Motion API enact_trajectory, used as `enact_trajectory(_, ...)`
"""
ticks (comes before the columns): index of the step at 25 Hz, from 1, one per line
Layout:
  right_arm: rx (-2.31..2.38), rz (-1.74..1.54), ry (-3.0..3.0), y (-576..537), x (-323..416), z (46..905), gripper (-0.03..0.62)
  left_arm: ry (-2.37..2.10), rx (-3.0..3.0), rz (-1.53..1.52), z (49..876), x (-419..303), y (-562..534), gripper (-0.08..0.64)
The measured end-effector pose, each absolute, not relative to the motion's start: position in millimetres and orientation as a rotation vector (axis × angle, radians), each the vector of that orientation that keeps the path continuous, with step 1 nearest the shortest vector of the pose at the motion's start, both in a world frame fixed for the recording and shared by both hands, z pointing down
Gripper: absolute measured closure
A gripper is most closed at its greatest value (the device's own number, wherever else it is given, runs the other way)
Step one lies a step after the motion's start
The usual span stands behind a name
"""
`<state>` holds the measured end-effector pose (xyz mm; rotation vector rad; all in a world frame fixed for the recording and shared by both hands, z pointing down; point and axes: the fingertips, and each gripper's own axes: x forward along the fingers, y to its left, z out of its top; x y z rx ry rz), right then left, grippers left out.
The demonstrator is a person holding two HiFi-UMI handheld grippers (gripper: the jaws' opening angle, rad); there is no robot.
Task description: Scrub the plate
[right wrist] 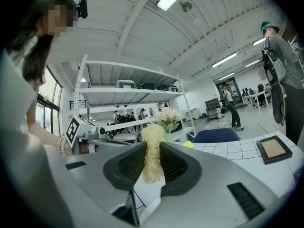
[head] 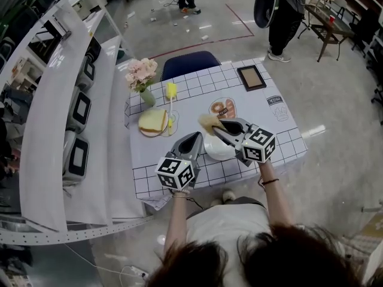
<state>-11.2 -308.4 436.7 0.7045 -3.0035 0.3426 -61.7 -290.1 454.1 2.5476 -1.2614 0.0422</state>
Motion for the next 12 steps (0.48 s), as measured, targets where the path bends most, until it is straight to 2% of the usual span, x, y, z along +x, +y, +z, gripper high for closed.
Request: enact_trajectory(12,0.698,0.348,-3.004,-316.8,-16.7,437.2,0.512,-1.274,2.536,0.053,457.3,-68.9,-296.9,0.549)
